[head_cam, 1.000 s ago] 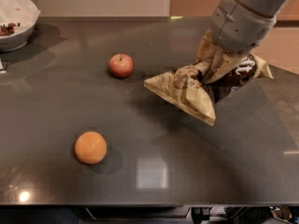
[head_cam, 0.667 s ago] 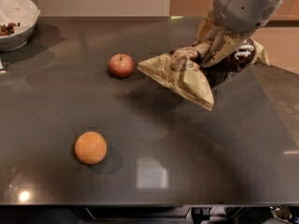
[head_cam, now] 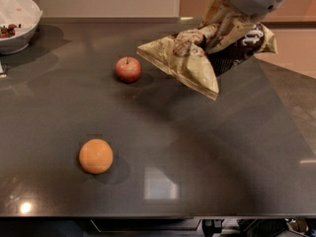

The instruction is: Pick brown chip bag

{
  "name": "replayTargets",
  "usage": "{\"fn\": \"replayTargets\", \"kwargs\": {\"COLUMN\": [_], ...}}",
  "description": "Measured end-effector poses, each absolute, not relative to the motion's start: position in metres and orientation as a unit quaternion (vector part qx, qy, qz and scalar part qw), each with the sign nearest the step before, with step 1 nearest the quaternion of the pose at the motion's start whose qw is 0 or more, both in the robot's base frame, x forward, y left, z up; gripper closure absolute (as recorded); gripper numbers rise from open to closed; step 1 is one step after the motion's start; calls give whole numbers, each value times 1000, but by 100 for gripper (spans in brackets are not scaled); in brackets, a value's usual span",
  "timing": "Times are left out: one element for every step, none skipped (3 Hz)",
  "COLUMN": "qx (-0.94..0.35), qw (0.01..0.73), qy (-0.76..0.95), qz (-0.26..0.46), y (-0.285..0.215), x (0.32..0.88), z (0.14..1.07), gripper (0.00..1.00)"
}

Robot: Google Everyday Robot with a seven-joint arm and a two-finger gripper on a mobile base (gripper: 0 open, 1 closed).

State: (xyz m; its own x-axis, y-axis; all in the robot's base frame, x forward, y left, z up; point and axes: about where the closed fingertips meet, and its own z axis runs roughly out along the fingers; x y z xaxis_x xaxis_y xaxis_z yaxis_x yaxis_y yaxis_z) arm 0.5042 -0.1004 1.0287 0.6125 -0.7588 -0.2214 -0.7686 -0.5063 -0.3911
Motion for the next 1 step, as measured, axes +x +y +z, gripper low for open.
{"fn": "replayTargets", "kwargs": {"qx": [-865], "qw": [243], "qy": [440], "qz": [2], "y": [-96], "x": [510], "z": [1032], "gripper": [100]}}
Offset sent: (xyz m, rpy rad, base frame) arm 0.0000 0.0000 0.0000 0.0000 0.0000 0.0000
